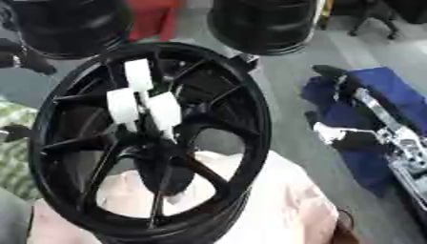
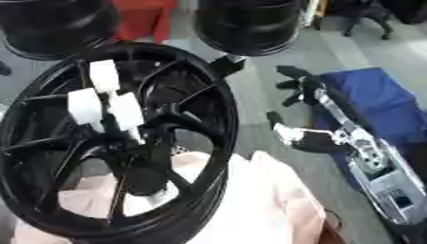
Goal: Pull the pin out of the wheel hub.
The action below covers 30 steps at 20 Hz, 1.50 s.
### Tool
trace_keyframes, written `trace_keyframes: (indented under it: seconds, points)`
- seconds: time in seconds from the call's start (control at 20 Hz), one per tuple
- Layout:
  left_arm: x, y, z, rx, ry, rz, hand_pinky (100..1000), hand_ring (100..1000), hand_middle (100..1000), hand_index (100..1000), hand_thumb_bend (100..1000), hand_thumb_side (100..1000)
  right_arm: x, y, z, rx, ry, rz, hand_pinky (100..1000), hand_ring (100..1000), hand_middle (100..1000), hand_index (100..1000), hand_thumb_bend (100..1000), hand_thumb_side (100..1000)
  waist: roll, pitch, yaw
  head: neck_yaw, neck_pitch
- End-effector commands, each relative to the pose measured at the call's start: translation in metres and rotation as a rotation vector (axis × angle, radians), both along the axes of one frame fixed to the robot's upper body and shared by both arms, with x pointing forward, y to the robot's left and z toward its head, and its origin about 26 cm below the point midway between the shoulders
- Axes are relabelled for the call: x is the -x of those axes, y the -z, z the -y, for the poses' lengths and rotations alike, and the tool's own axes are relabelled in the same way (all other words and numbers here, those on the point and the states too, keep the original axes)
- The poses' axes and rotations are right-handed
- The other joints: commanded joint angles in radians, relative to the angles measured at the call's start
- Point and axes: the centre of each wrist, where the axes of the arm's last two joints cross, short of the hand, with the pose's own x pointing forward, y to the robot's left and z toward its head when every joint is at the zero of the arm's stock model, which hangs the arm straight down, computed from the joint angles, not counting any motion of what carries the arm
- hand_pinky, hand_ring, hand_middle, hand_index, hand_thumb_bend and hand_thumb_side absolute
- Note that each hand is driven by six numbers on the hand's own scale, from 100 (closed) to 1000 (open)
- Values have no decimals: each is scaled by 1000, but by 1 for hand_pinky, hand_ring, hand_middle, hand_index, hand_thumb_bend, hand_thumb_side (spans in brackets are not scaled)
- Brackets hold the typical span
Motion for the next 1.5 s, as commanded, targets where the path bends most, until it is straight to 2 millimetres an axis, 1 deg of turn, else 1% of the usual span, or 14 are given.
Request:
trace_keyframes:
  seconds: [0.05, 0.45, 0.75, 0.9, 1.15, 1.3, 1.5]
  points:
    - [2, -14, -2, -83, 55, 21, 838, 763, 749, 910, 454, 340, -1, -9, 5, 16, 1, 25, 675, 858, 956, 962, 219, 227, 1, -16, 1, 4, -6]
    - [-1, -14, 0, -88, 62, 18, 837, 762, 748, 910, 449, 343, -1, -9, 5, 16, -1, 22, 675, 858, 956, 962, 218, 229, 0, -17, 1, 5, -4]
    - [-10, -16, 6, -100, 80, 18, 830, 755, 742, 903, 453, 345, -1, -7, 5, 16, -1, 15, 675, 858, 957, 962, 218, 231, 3, -22, -3, 7, -1]
    - [-20, -15, 11, -104, 91, 10, 828, 753, 738, 902, 455, 360, -1, -6, 6, 17, -3, 9, 675, 858, 957, 962, 219, 232, 7, -25, -6, 6, 0]
    - [-42, -8, 27, -62, 118, -65, 834, 752, 731, 902, 485, 407, 0, -3, 7, 19, -3, -3, 674, 858, 957, 962, 224, 235, 13, -33, -8, -1, 0]
    - [-55, -5, 35, -30, 107, -106, 836, 752, 731, 903, 498, 426, 0, -1, 8, 20, -1, -9, 674, 858, 957, 962, 225, 236, 14, -37, -8, -5, -1]
    - [-69, 1, 45, -20, 93, -151, 838, 753, 732, 903, 512, 452, 1, 1, 9, 21, 3, -15, 674, 858, 958, 962, 226, 236, 17, -41, -8, -11, -3]
